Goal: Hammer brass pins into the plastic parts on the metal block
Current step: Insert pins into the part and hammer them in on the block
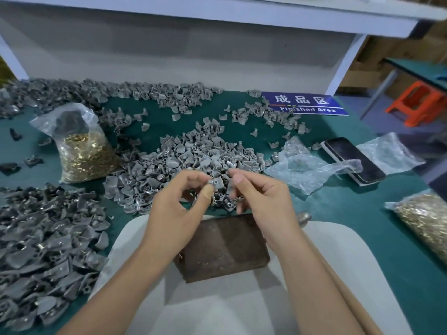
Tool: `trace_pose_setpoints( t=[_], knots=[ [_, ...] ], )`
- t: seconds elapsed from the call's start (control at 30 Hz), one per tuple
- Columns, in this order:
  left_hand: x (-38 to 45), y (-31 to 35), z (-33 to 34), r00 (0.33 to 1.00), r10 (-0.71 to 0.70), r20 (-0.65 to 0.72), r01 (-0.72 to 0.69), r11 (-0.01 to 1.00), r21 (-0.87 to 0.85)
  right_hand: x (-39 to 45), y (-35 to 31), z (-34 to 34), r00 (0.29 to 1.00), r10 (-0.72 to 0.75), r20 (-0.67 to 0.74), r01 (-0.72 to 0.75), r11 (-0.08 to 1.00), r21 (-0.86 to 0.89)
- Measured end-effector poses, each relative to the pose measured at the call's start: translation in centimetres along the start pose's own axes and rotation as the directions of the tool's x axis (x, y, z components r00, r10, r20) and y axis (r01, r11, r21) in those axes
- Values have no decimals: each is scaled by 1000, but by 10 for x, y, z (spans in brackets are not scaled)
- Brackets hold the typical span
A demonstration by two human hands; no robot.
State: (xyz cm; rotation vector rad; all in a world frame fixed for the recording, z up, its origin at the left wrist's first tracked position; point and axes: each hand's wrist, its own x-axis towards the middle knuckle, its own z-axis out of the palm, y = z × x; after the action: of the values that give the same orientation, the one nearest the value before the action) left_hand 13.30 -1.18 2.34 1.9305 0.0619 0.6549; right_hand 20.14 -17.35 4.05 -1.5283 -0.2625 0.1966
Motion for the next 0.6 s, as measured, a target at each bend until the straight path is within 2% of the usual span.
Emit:
trace_pose_setpoints(
  t=[0.27,0.43,0.6],
  knots=[
    [-1,-5,1,998,-52,31,54,998,-37,-4,-2,3,985,-171,-5,169,981,-99],
    [-1,-2,1,999,-35,41,37,997,-67,-4,-2,3,956,-289,60,294,913,-282],
    [-3,5,3,998,-36,51,45,983,-176,-5,-4,3,964,-246,104,263,943,-205]
  ],
)
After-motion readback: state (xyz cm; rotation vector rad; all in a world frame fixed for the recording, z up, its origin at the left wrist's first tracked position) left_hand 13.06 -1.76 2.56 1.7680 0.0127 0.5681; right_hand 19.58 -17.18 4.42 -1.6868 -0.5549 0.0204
